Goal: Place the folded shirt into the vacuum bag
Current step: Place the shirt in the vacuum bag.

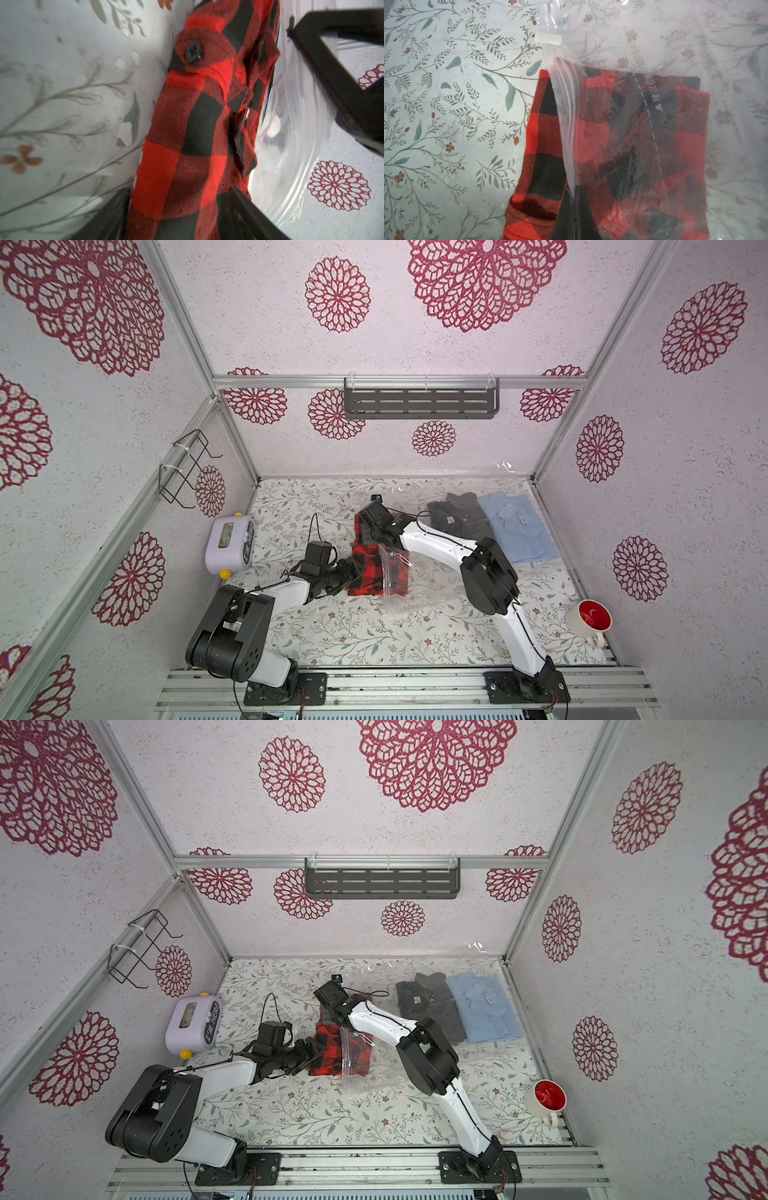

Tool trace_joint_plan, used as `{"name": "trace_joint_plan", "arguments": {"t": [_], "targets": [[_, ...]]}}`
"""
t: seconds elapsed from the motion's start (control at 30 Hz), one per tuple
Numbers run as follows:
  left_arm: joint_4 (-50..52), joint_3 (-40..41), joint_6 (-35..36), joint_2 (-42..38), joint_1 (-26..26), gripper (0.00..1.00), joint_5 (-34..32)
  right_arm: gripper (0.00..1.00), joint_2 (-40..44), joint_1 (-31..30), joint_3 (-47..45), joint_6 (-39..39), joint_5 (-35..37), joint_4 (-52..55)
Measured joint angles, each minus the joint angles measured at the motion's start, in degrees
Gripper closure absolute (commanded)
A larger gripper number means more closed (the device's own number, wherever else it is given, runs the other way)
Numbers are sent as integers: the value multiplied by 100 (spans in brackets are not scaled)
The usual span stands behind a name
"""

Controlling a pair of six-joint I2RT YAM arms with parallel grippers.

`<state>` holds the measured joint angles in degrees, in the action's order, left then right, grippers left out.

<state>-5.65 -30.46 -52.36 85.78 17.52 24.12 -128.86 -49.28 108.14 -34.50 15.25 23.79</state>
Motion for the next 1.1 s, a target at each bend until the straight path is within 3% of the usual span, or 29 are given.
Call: {"name": "trace_joint_plan", "arguments": {"t": [0.1,0.17,0.4,0.6,1.1], "targets": [[-243,175,-177,0,162,45,44,100,0,0,0,0,-2,0],[-374,289,-304,4,212,63,50,100,0,0,0,0,-7,-2],[-737,407,-741,138,361,89,122,100,0,0,0,-2,-44,-9],[-741,247,-970,138,378,95,208,100,0,0,-48,-2,-44,-35],[-1394,-101,-1447,514,549,98,391,100,0,0,-81,-2,-48,-76]]}}
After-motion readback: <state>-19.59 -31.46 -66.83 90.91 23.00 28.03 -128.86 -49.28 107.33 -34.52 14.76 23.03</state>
